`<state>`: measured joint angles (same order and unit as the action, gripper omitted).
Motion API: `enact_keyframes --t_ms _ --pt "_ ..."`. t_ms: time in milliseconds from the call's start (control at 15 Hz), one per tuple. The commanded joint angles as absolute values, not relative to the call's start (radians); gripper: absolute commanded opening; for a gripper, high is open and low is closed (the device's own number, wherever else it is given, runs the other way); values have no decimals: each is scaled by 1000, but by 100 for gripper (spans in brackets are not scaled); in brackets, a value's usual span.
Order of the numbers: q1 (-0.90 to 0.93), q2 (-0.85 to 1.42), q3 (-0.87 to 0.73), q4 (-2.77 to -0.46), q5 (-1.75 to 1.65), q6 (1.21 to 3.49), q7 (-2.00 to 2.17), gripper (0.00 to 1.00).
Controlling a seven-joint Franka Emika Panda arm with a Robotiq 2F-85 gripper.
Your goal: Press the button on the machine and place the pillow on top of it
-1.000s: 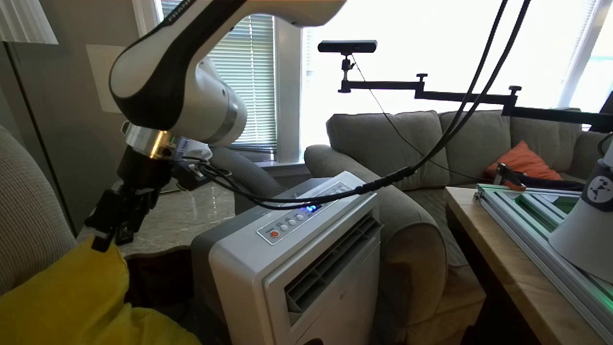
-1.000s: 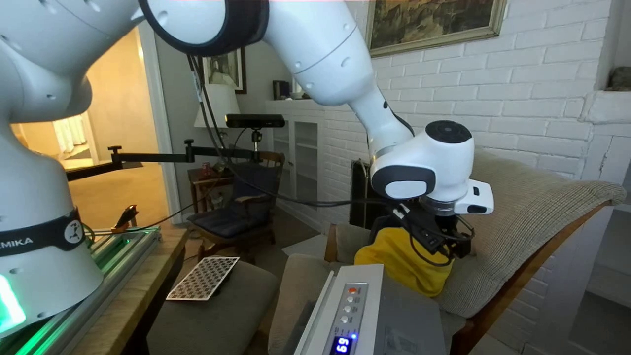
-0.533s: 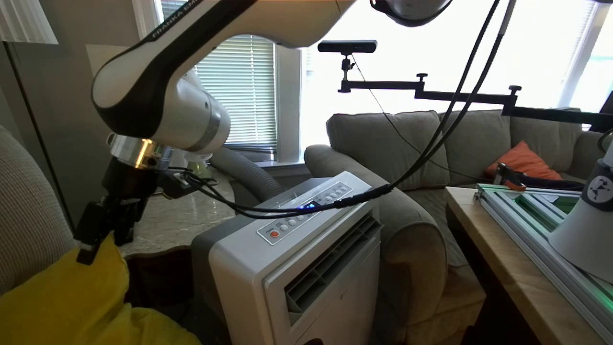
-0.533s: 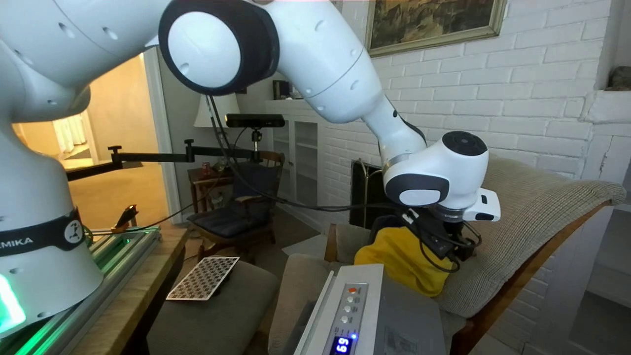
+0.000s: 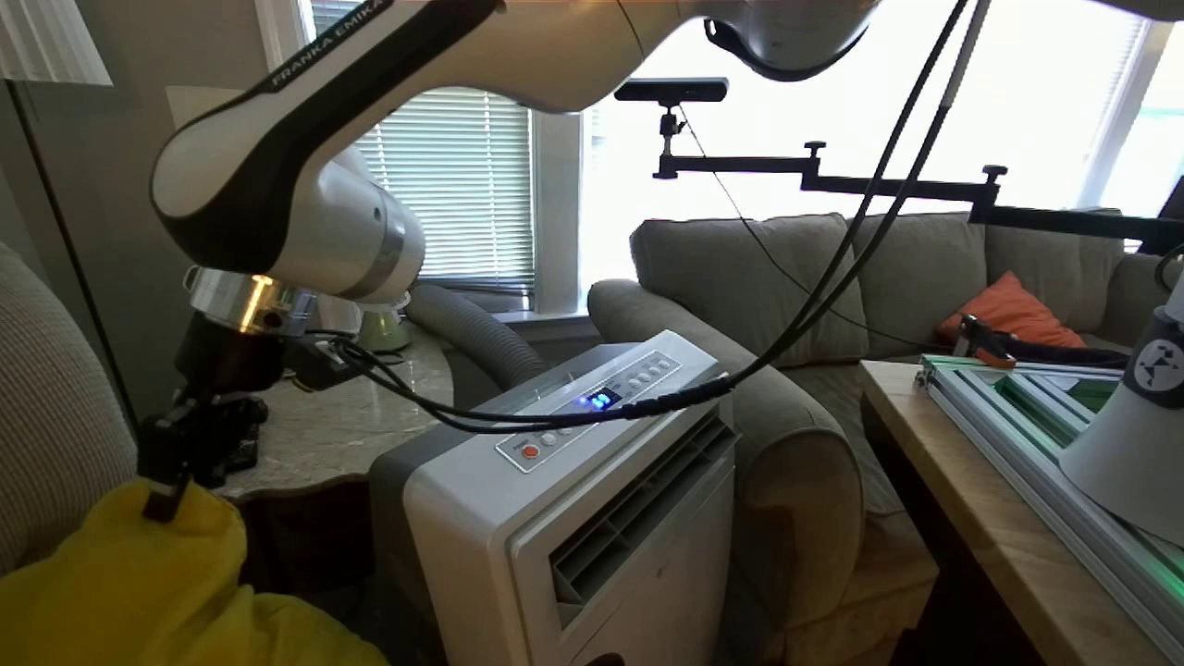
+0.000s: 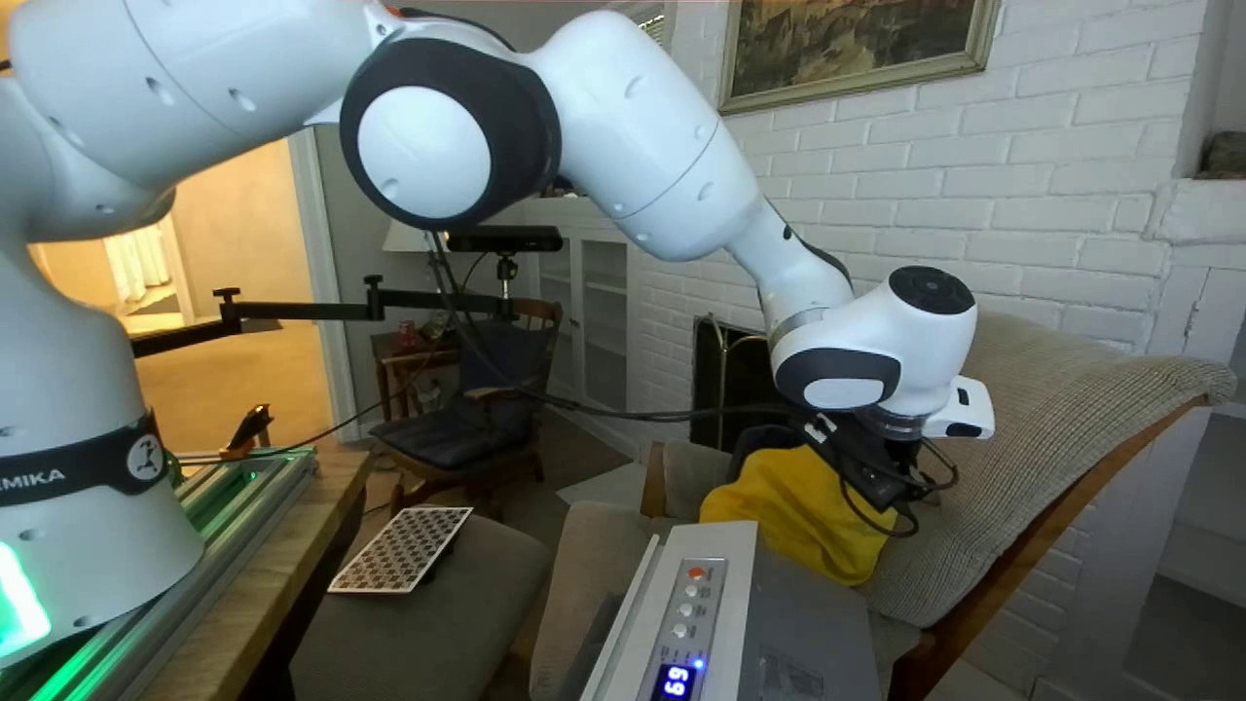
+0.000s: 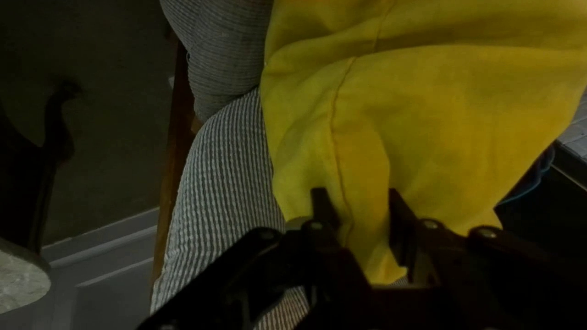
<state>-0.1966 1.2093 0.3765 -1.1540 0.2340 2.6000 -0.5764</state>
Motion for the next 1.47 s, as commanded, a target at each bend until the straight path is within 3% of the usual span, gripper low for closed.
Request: enact_keyframes --t_ms 0,1400 --pt "-171 1183 359 -1152 218 2583 -542 2" --pt "-202 311 413 -1912 269 2740 -619 2"
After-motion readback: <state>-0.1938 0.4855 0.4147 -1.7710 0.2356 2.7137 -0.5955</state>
